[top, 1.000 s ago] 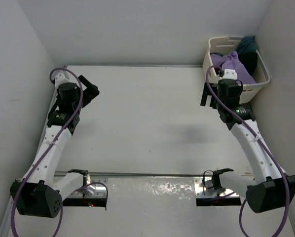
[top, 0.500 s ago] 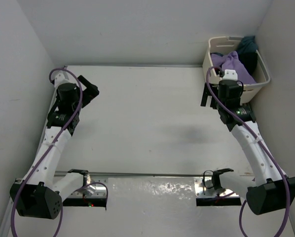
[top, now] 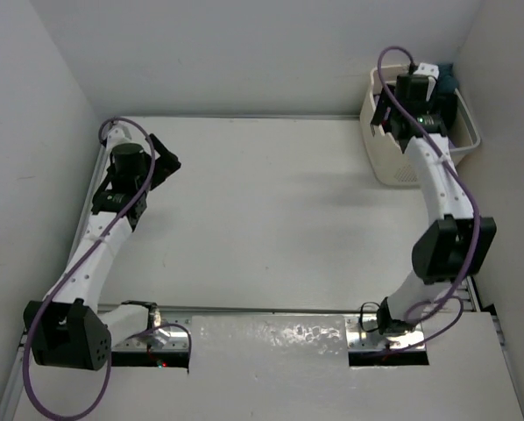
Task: Fold and stack the t-shirts
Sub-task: Grab crumpled tshirt from bin with the right arm
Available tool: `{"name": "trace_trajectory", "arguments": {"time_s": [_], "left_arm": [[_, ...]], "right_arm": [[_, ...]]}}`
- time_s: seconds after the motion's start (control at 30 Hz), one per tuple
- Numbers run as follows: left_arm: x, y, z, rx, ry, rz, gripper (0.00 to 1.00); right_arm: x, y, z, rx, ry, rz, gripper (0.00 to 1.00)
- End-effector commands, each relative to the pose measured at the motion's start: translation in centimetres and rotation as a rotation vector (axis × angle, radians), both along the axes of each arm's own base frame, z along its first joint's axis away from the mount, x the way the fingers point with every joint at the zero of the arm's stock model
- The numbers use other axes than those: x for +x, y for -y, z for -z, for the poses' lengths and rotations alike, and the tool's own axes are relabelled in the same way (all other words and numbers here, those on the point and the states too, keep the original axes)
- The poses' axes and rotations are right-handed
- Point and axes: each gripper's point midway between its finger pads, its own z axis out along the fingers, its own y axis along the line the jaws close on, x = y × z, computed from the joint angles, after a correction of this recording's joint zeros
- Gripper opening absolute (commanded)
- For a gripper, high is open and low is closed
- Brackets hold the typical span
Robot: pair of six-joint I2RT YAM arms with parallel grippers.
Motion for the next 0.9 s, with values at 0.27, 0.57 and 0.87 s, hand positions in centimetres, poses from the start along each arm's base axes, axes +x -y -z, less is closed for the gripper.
{"name": "trace_trajectory", "arguments": {"time_s": [0.27, 0.57, 0.87], "left_arm": [[4.7, 0.2, -2.8, 0.052, 0.104, 0.02, 1.0], [6.5, 0.5, -1.5, 0.055, 0.074, 0.033, 1.0], [6.9, 0.4, -0.7, 0.061, 0.049, 0.027, 1.0]], "right_arm": [[13.4, 8.5, 2.0, -0.007, 0.074, 0.252, 0.96], [14.1, 10.0, 7.1, 0.057, 0.056, 0.272, 0.76], [14.8, 9.4, 6.7, 0.085, 0.071, 0.227, 0.16]]}}
